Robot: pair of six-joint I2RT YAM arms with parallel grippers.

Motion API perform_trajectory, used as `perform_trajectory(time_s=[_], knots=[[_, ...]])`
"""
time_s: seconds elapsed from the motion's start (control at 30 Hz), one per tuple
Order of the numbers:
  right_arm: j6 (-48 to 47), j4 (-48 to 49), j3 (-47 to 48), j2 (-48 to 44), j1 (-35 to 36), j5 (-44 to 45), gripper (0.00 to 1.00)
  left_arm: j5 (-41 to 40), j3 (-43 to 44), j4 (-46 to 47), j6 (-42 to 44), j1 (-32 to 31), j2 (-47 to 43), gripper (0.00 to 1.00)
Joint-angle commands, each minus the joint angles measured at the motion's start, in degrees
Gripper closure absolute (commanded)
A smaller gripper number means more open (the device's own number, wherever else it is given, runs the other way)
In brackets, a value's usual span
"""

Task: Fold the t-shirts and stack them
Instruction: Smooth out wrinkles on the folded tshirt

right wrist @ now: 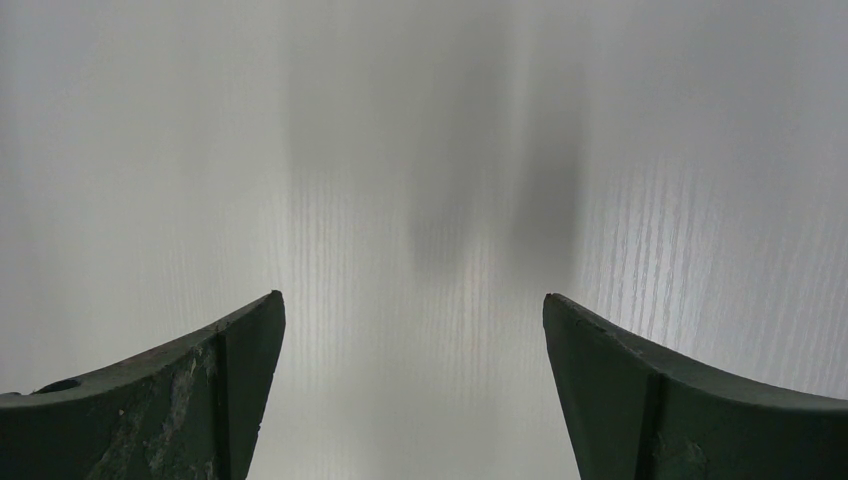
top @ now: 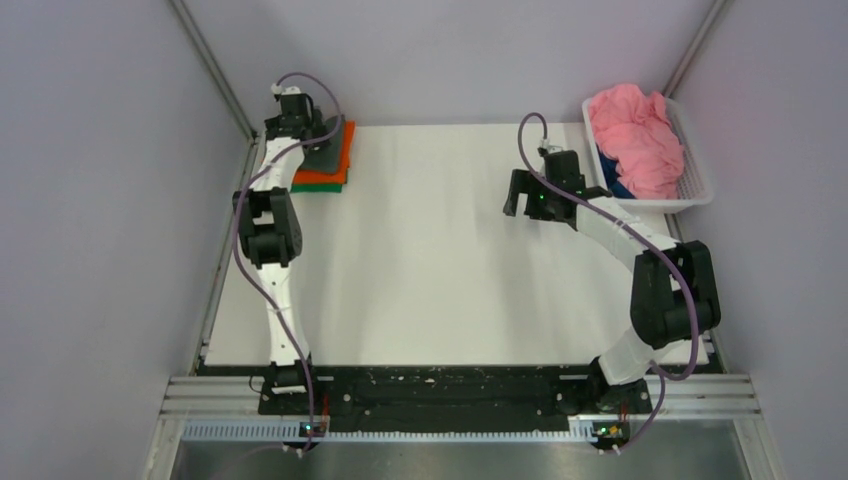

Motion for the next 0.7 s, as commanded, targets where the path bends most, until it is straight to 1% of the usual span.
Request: perform_trajectory(time_s=[0.0, 0.17, 0.23, 0.37, 0.5, 0.57, 0.67], knots=[[-0.3, 1.12, 0.7, 0.62, 0.71, -0.18, 0.01, 3.84, -1.99, 2.27, -2.32, 2.29, -1.67, 0.01], [-0.75, 0.9, 0.68, 0.71, 0.76, 0.39, 0.01, 3.46, -10.82, 5.83, -2.08, 3.05, -5.16, 0.01], [-0.93, 0.91, 0.7, 0.82, 0.76, 0.52, 0.01, 3.71, -12.38, 7.33, -1.57, 3.23, -5.76, 0.01], [-0.99, 1.05, 0.92, 1.07, 0.75, 0.11, 0.01, 6.6, -10.16, 7.61, -1.17, 3.23, -6.13, 0.01], [-1.19, 1.0, 1.05, 0.48, 0.94, -0.09, 0.01, 9.85, -7.64, 8.13, -2.54, 3.03, -7.92, 0.01], [-1.26, 1.22, 0.86, -0.3, 1.03, -0.05, 0.01, 12.08, -7.72, 9.18, -3.01, 2.82, -9.65, 0.01], [-1.23, 1.42, 0.08, -2.02, 1.1, 0.08, 0.01, 11.63, -8.72, 9.73, -4.32, 2.05, -12.98, 0.01]])
